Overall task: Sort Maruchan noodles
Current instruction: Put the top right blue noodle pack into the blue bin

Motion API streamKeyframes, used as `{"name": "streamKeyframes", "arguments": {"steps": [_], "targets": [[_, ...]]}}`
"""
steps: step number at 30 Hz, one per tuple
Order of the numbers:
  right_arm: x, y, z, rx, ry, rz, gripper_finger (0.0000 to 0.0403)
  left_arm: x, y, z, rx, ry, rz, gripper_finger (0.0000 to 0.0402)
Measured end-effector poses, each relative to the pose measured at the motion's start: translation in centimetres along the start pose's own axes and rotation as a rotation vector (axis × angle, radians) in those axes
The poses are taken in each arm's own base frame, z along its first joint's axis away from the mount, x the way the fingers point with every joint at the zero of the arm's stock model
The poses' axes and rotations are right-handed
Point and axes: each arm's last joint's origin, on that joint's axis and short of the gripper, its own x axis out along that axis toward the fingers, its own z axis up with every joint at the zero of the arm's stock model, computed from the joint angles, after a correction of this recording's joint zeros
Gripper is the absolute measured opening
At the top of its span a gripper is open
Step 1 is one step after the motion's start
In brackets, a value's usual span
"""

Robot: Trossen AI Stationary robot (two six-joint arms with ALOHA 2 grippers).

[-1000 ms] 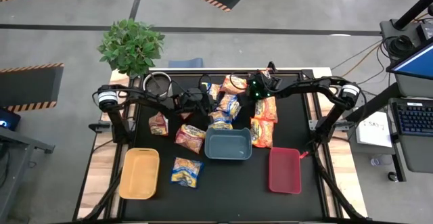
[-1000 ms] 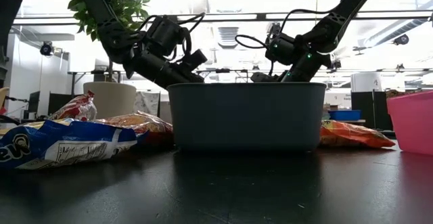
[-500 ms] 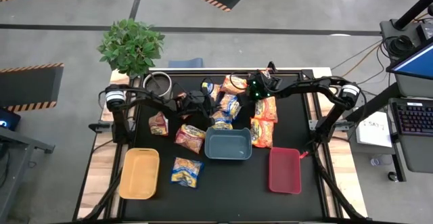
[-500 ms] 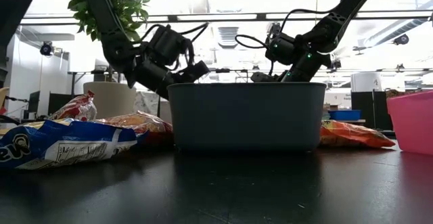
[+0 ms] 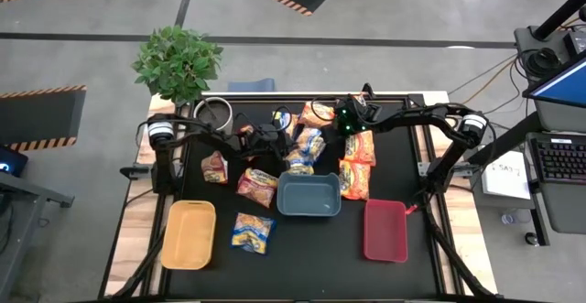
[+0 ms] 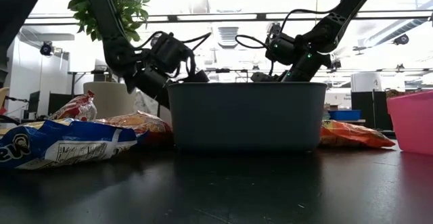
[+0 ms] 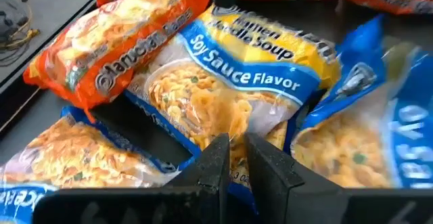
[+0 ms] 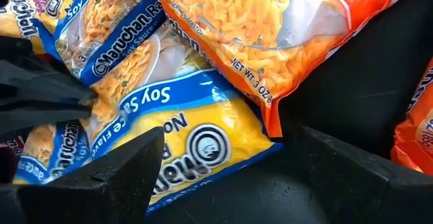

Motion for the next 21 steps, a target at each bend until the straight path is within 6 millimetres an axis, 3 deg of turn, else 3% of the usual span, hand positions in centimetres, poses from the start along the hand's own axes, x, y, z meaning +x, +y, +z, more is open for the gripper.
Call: {"name": "streamKeyframes", "arguments": {"steps": [10,21], "targets": [[0.1,0.0,0.0,0.015,-0.004,0.004,0.0327,0.2,0.0,-0.5,-0.002,0.030,0.005,0.0038],[2.7,0.7,0.3,0.023,-0.047,0.168,0.0326,0.2,-0.1,-0.5,-0.005,0.031,0.003,0.0038]]}}
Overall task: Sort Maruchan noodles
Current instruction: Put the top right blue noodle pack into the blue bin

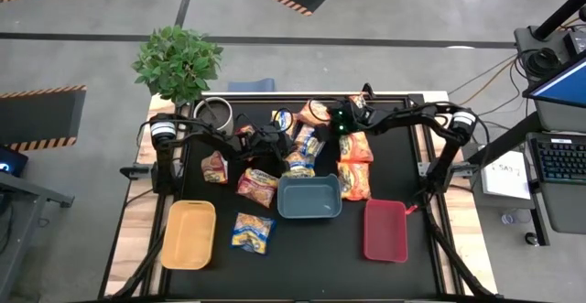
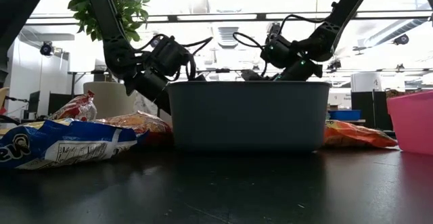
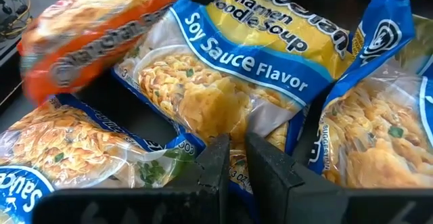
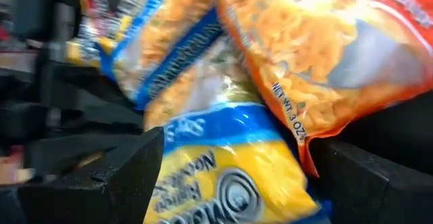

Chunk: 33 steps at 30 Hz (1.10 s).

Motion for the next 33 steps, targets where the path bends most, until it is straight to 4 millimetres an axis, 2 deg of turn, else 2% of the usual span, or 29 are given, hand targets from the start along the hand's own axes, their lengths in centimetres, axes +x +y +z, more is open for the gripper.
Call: {"name": "streamKeyframes", "arguments": {"steps": [4,22,25,33], "targets": [[-0.12,0.33,0.13,0.013,0.008,0.052,0.0325,0.00,0.00,-0.01,0.000,0.000,-0.001,0.0038],[0.37,0.90,-0.67,-0.011,0.031,0.059,0.0320,0.00,0.00,-0.03,-0.019,0.000,0.000,0.0038],[0.40,0.92,-0.65,-0.016,0.027,0.062,0.0294,0.00,0.00,-0.02,-0.023,0.000,0.000,0.0038],[0.41,0.91,-0.65,-0.024,0.027,0.062,0.0191,0.01,0.01,0.07,-0.024,-0.013,0.002,0.0038]]}}
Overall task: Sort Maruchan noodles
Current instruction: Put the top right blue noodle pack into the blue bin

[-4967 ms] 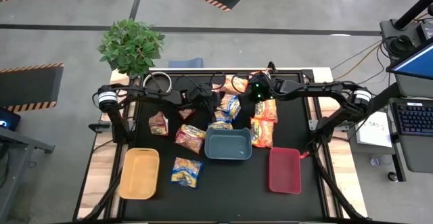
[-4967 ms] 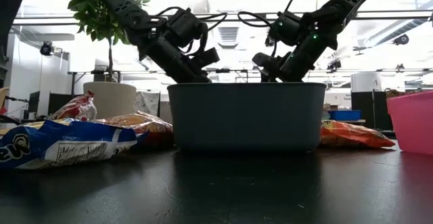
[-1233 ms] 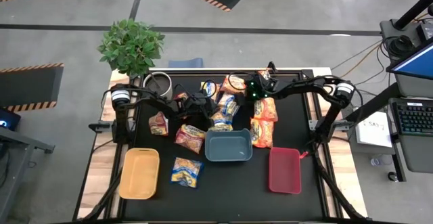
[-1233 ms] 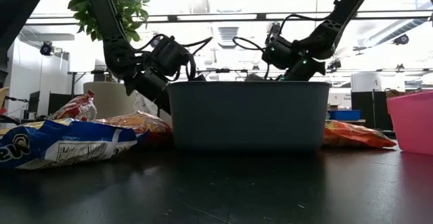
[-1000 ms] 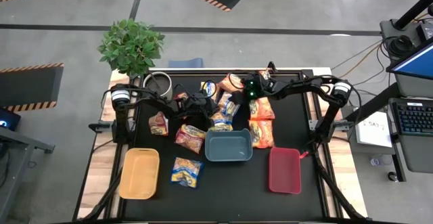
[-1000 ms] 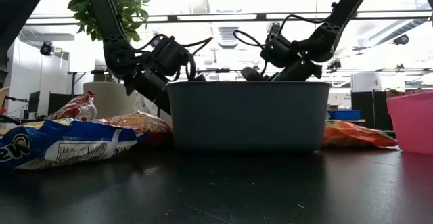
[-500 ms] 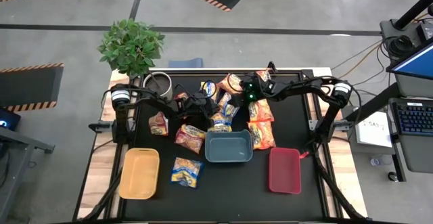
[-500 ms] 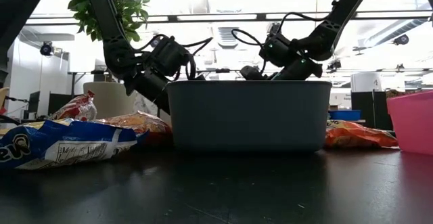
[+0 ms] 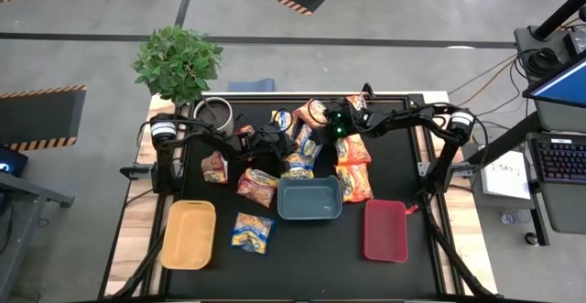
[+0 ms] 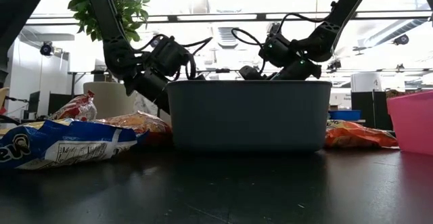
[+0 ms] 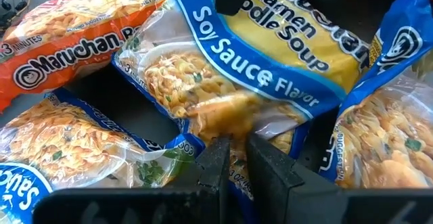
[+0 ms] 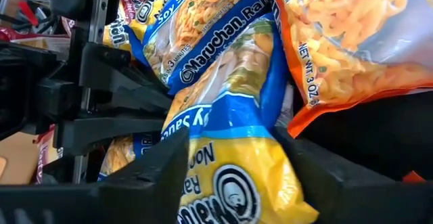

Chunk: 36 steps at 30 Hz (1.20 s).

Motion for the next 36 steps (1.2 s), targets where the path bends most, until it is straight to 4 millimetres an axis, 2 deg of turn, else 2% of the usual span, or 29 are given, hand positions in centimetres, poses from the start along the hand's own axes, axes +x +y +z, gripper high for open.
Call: {"name": "streamKeyframes", "arguments": {"steps": [12,16,22,28,36], "targets": [[-0.4,0.3,0.1,-0.023,-0.007,0.011,0.0063,0.0,0.0,0.1,-0.003,-0.007,0.001,0.0038],[-1.1,0.9,0.5,-0.051,-0.029,0.029,0.0030,-0.6,0.2,0.8,-0.003,-0.024,0.004,0.0038],[-2.0,1.6,0.8,-0.091,-0.053,0.047,0.0022,-2.5,0.6,3.0,0.010,-0.065,0.011,0.0038],[-3.5,2.9,1.3,-0.147,-0.101,0.084,0.0021,-5.8,1.2,5.6,0.027,-0.100,0.017,0.0038],[-6.3,6.3,1.1,-0.276,-0.205,0.136,0.0019,-10.5,1.2,8.5,0.010,-0.184,0.004,0.0038]]}}
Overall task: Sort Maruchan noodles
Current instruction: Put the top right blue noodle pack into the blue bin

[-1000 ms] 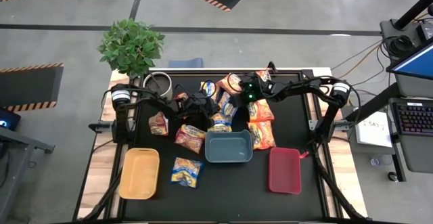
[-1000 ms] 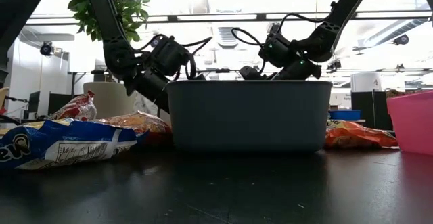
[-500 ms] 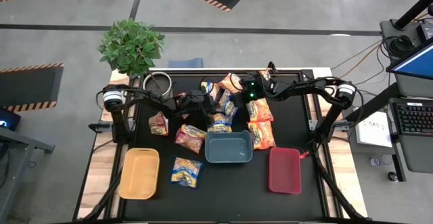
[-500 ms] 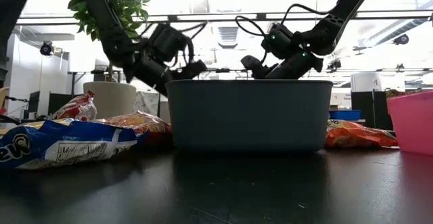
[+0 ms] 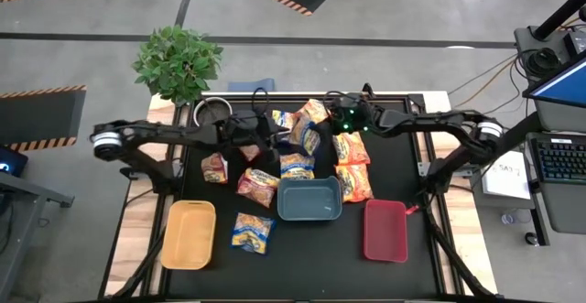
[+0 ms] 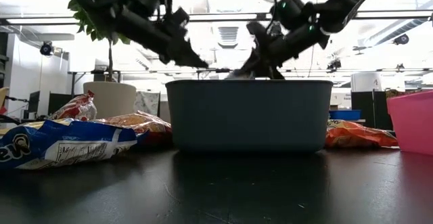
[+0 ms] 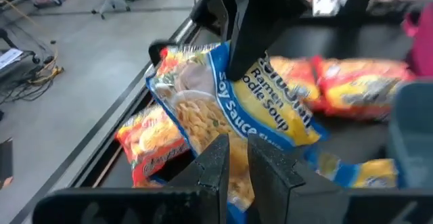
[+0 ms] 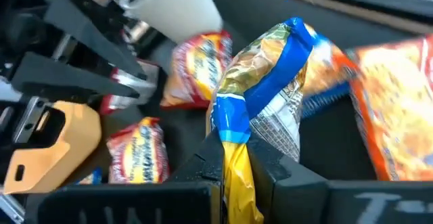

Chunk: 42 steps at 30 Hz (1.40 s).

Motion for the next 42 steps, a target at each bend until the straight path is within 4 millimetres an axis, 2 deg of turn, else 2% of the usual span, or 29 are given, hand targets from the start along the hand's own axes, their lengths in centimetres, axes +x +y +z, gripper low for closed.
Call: {"name": "streamKeyframes", "arguments": {"steps": [8,14,18,22,27,35,42], "targets": [[-4.2,5.8,0.3,-0.186,-0.079,0.131,0.0019,-2.2,-2.4,1.8,0.013,-0.065,-0.083,0.0038],[-7.3,8.8,-0.9,-0.159,-0.083,0.108,0.0019,-3.1,-4.7,2.4,0.047,-0.097,-0.161,0.0038],[-8.2,10.1,-1.9,-0.087,-0.068,0.097,0.0019,-3.4,-5.7,2.5,0.066,-0.105,-0.198,0.0038],[-8.1,11.3,-2.9,-0.029,-0.021,0.073,0.0019,-3.6,-6.4,2.5,0.077,-0.110,-0.220,0.0038],[-7.3,13.9,-3.1,-0.022,0.080,0.004,0.0019,-3.9,-7.0,2.6,0.080,-0.107,-0.243,0.0038],[-5.9,17.4,-3.0,0.016,0.271,-0.323,0.0019,-5.7,-6.9,3.1,0.083,-0.100,-0.258,0.0038],[-4.2,20.5,-4.4,0.077,0.356,-0.415,0.0019,-5.6,-7.3,2.9,0.034,-0.105,-0.270,0.0038]]}}
